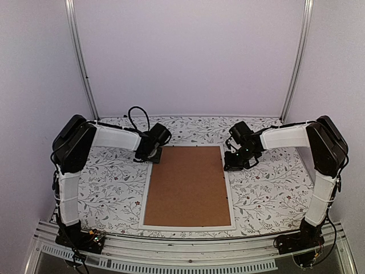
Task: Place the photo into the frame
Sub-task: Press the fastener onto the backboard.
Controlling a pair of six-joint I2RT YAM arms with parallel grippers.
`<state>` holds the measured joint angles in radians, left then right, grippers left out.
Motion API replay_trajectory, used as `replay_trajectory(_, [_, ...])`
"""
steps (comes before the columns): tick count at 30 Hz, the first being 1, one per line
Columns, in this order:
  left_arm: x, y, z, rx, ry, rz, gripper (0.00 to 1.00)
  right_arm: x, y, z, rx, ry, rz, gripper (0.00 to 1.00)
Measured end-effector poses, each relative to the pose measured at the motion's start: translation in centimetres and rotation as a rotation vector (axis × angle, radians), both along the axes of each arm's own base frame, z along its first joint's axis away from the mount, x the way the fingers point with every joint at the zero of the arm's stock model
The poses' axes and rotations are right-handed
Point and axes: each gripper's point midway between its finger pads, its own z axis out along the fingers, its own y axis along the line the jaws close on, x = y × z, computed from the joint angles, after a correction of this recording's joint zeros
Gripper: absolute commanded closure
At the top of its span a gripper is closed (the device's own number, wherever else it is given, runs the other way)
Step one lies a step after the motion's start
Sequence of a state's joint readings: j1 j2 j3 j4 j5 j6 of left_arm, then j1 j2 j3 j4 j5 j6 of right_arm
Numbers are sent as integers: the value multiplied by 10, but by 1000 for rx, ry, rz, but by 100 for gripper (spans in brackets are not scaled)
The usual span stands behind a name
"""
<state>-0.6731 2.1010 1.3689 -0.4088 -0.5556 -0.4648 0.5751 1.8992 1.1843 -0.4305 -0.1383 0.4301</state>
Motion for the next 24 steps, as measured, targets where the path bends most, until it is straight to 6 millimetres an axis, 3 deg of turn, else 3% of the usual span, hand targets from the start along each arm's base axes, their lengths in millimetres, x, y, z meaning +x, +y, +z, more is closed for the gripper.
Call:
replay_trajectory(16, [-5,0,7,114,-62,21,34,0,0,-1,2,-2,0,86])
replay_trajectory(21, [-21,-13,13,36,1,-50,33,2,2,0,8,-9,0,86])
replay_trajectory(24, [-29,-20,29,-27,12,-90,34,3,3,0,14,-17,2,86])
